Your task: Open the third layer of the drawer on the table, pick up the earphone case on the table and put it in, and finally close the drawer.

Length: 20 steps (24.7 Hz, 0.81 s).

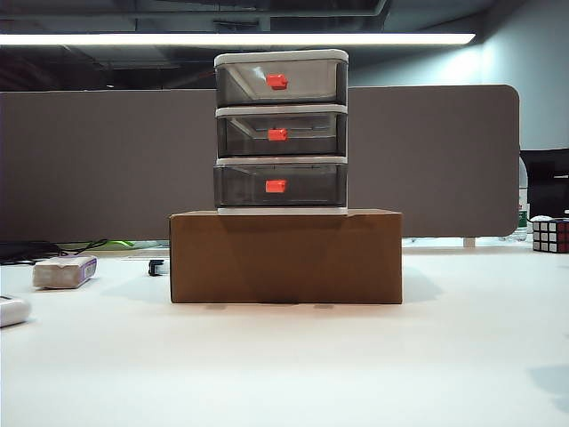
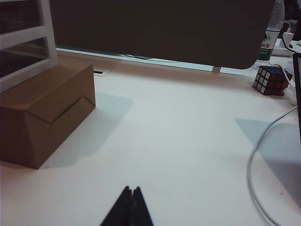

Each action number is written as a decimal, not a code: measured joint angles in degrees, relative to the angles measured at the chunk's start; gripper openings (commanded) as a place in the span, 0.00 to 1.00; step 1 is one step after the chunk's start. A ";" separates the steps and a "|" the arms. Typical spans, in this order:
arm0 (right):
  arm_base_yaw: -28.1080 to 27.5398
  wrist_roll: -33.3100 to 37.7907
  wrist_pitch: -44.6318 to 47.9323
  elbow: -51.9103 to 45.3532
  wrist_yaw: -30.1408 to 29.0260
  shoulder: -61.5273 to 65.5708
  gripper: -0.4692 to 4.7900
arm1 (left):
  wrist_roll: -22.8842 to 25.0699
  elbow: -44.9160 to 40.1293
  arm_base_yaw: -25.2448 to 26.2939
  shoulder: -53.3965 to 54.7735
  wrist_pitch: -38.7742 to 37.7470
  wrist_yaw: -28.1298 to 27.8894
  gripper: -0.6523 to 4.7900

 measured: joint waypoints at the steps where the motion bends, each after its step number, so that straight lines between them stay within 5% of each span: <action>1: 0.00 -0.02 0.00 0.00 0.00 0.00 0.08 | 0.00 0.00 0.00 0.00 0.00 0.00 0.26; 12: 0.00 0.00 0.00 0.00 -0.24 0.00 0.08 | -0.55 0.00 0.00 0.00 -0.02 0.24 0.26; 17: 0.04 7.19 0.22 0.00 -19.23 0.00 0.08 | -13.66 0.00 -1.62 0.00 -0.15 18.43 0.23; 20: 0.11 7.85 0.50 0.00 -25.66 0.00 0.08 | -16.35 0.00 -5.11 0.00 -0.09 21.38 0.23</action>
